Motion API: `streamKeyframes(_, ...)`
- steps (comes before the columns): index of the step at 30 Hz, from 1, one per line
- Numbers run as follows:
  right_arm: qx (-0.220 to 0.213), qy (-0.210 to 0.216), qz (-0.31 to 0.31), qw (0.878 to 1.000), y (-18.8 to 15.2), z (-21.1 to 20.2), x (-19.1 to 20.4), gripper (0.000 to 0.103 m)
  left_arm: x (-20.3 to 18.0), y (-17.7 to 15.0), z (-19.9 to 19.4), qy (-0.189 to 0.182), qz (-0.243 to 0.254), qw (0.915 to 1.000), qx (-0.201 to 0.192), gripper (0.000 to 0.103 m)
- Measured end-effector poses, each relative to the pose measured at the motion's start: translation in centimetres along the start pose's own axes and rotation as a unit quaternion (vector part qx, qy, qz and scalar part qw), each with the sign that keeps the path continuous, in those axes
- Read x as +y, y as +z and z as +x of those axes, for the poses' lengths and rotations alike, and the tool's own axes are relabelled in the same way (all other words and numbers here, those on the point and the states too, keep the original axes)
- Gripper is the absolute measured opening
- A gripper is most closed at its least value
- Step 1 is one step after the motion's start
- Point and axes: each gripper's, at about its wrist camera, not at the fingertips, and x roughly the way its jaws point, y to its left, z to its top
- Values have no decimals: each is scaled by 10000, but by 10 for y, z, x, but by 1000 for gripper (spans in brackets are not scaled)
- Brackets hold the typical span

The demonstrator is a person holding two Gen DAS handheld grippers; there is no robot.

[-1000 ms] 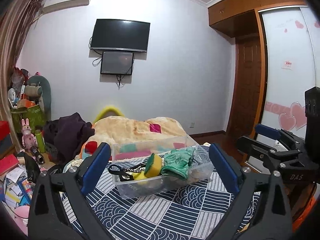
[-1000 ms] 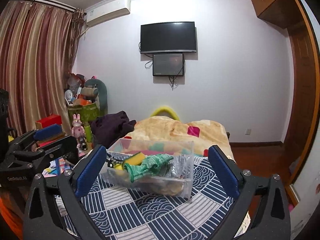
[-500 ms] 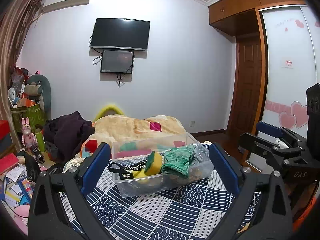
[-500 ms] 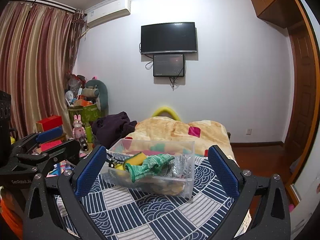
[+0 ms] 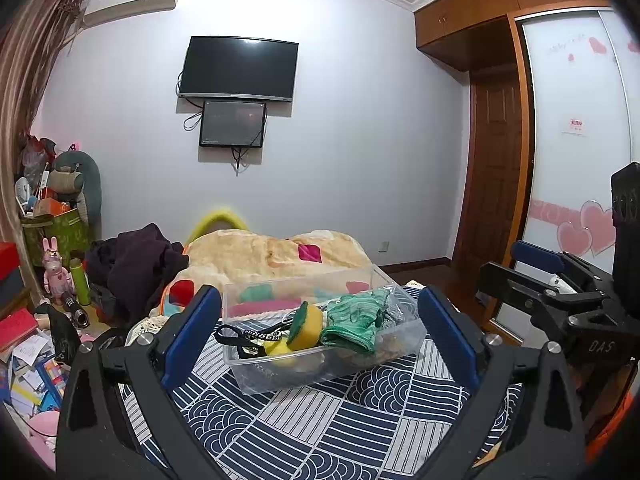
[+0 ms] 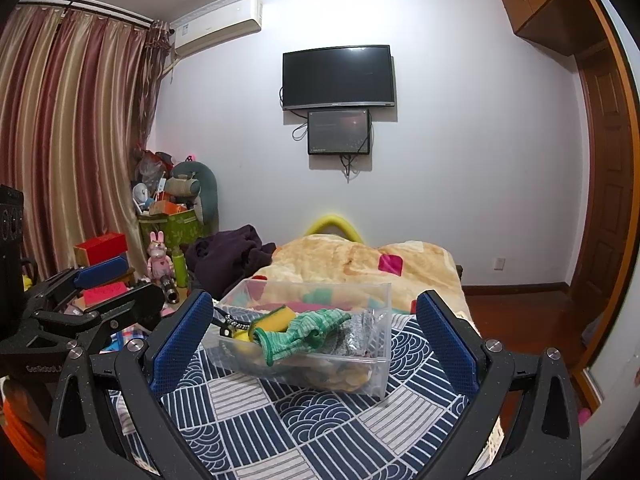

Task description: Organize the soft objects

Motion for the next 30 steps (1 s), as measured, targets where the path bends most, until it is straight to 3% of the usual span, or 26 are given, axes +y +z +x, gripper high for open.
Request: streamKeyframes(30,14,17,-3,10000,0,0,1,101,0,2,-2,-152,-37,9999,64,101)
